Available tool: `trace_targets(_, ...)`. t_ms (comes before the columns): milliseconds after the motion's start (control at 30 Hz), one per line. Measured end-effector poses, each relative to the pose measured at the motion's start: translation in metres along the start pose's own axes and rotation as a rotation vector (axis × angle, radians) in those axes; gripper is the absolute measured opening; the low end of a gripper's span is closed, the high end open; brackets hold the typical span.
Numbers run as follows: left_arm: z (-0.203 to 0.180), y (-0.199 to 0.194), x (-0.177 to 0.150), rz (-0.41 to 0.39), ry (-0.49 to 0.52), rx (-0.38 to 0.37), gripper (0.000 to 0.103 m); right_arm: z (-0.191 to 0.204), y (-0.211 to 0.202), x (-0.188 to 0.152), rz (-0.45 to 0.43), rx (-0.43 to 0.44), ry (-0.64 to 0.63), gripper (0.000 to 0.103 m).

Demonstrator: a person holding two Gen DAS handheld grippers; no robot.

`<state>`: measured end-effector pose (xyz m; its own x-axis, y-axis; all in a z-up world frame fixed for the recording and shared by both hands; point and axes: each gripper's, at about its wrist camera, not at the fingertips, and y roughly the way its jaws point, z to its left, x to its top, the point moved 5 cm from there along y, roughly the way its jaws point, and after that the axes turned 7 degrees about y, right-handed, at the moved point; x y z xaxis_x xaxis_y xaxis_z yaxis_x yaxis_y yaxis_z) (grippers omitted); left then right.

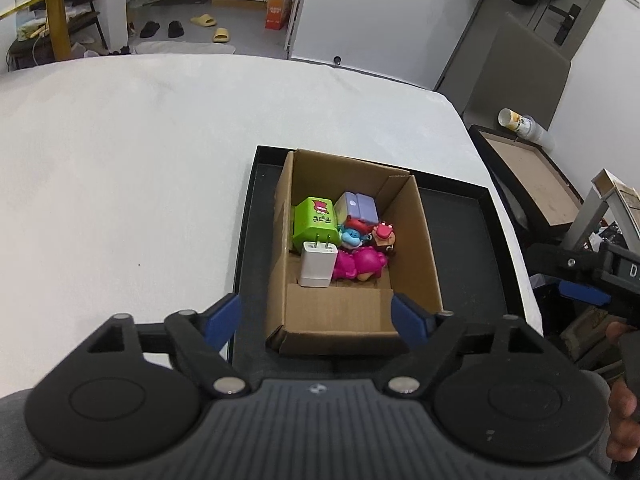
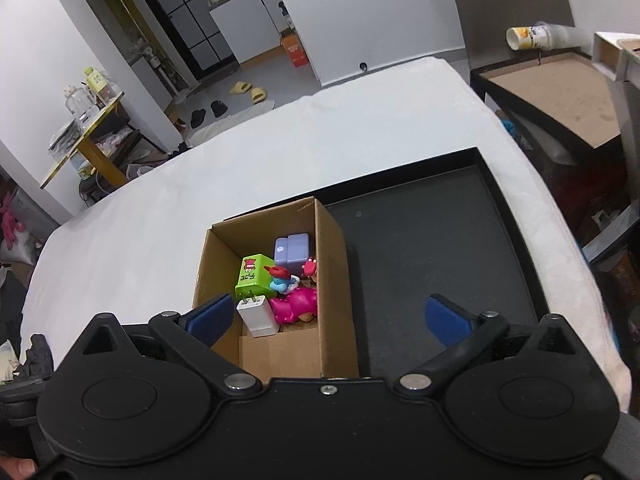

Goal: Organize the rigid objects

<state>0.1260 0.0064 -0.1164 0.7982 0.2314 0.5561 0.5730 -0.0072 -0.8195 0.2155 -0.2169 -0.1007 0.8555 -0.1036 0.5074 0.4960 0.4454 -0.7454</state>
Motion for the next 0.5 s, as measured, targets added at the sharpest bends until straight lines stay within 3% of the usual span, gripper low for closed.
trace_targets(500,-0.01,-0.04,-0.007,-0.037,0.061,0.029,0.102,-0.013,-0.04,-0.015,-0.037,-0.032,-0.012,0.103)
